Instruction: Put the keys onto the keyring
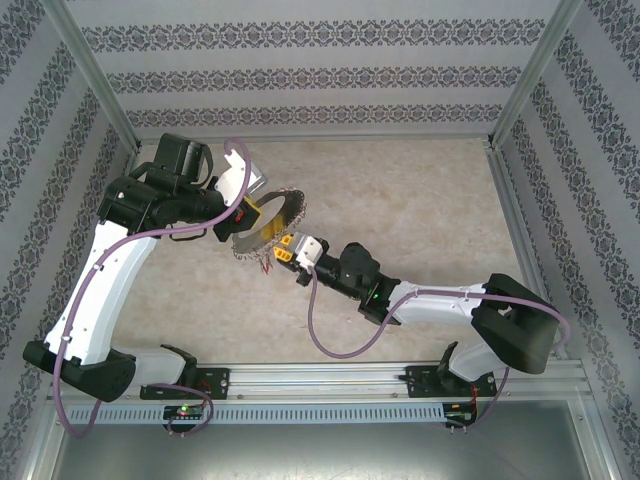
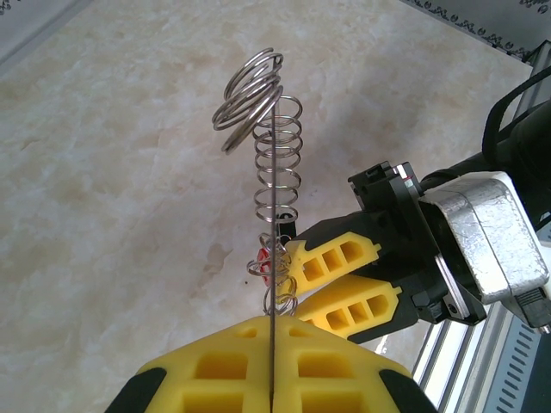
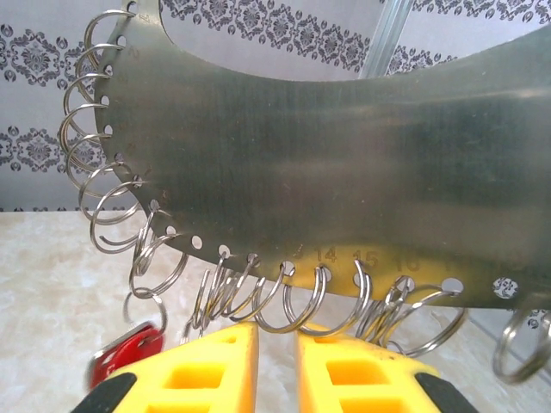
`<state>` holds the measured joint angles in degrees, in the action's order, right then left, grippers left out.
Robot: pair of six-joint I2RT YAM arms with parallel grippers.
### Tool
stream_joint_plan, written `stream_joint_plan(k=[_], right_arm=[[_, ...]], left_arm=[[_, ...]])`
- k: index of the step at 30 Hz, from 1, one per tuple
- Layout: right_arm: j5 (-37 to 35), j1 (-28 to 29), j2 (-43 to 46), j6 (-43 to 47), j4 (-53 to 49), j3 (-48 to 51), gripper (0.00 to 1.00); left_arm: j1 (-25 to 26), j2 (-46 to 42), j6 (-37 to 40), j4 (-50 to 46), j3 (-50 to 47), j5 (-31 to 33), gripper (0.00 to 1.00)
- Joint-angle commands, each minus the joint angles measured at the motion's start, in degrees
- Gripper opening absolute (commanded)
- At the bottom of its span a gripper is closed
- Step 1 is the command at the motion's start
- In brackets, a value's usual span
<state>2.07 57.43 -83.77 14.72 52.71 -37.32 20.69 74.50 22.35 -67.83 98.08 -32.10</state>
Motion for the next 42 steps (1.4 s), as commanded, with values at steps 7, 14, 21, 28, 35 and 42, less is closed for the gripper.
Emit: stream_joint_plan(k=[7,14,21,28,35,42], right_arm=[[-3.5,1.1,0.7,-2.0,4.3,1.3,0.19],[-3.3,1.1,0.5,-2.6,3.8,1.0,0.19],[-6.3,1.3,1.9,-2.1,3.0,4.3,0.24],[-4.1,1.4,4.4,-2.2,2.7,5.2,0.18],[-3.0,1.6,3.9,-1.2,2.8,2.3,0.14],[-2.2,2.0,2.5,-0.4,2.8,0.2,0.13]], left_arm=[[0.7,-1.0,-0.7,1.8,-0.1,-0.8,0.00],[0.7,-1.0,-0.7,2.0,0.0,-0.9,0.00],[0.7,-1.0,-0.6,1.8,-0.1,-0.9,0.00],[0.8,-1.0,-0.4,1.3,0.2,-0.1,0.00],[1.0,-0.8,-0.5,1.2,0.3,0.3,0.00],[1.3,-0.5,-0.5,1.0,0.8,0.7,0.00]])
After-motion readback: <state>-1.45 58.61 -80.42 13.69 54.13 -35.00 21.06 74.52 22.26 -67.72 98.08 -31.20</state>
